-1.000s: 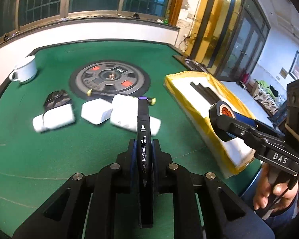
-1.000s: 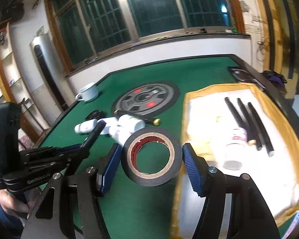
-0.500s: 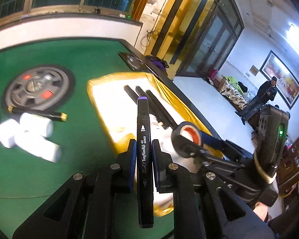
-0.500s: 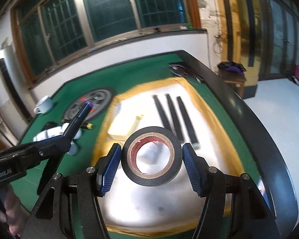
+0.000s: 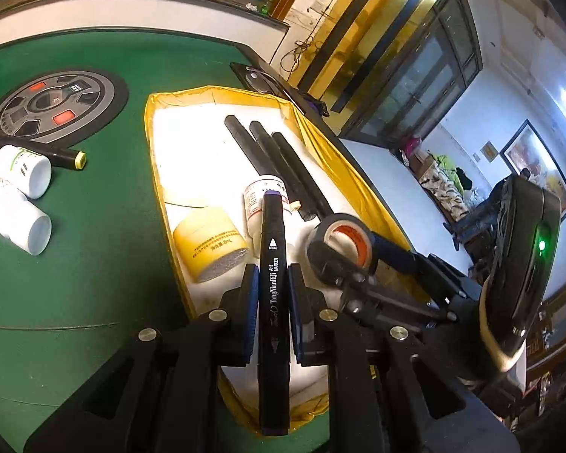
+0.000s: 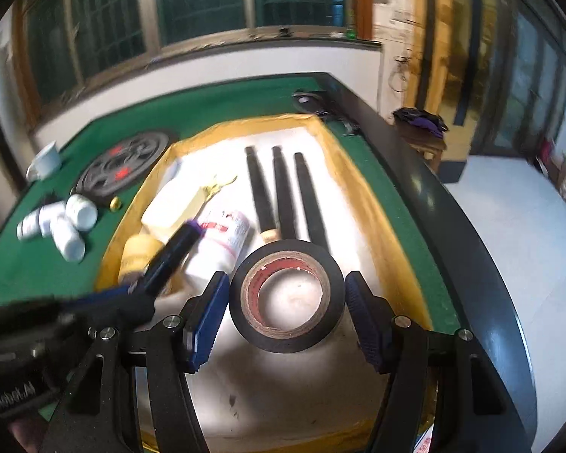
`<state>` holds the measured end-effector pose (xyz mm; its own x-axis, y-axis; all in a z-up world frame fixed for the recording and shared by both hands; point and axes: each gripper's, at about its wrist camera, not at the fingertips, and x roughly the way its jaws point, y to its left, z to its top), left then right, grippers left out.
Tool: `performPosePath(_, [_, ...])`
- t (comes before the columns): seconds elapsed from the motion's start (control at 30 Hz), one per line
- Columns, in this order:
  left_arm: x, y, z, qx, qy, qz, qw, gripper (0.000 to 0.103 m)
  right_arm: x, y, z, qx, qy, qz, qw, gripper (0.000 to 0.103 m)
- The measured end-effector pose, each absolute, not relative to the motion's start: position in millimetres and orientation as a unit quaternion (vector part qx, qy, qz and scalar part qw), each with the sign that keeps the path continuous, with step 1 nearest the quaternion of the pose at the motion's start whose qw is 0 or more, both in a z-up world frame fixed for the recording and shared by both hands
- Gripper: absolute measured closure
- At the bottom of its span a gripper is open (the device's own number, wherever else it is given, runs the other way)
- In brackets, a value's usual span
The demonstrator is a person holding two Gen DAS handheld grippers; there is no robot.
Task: Organize rigid objects
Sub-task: 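Carry the tape roll and marker with both tools over the tray, then lower into the tray and open both tools to release tape and marker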
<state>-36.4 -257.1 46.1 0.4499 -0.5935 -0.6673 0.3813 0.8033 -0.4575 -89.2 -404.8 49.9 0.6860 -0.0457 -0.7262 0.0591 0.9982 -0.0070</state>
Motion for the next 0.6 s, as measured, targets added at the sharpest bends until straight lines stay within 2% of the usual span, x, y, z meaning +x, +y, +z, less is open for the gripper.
performPosePath(0.3, [-33.2, -255.2, 36.3, -0.143, 0.440, -0.286, 0.839, 0.089, -87.7, -403.2, 48.1, 0.004, 0.406, -0.028, 0.913, 0.045])
performPosePath(0.4, [-32.0, -252.0, 38.2, -0.152, 0.438, -0.285, 0.838, 0.080, -88.5, -405.0, 50.1, 0.013, 0.403, -0.030, 0.914, 0.045])
performPosePath(0.47, [-32.4, -248.1, 40.0, -0.161, 0.433, -0.282, 0.841, 0.070, -88.9, -407.9, 51.3, 0.025, 0.403, -0.028, 0.915, 0.045])
performPosePath(0.6, [-35.2, -247.3, 43.4, -0.160, 0.434, -0.288, 0.839, 0.070, -91.9, -410.6, 57.6, 0.039, 0.393, -0.025, 0.918, 0.044])
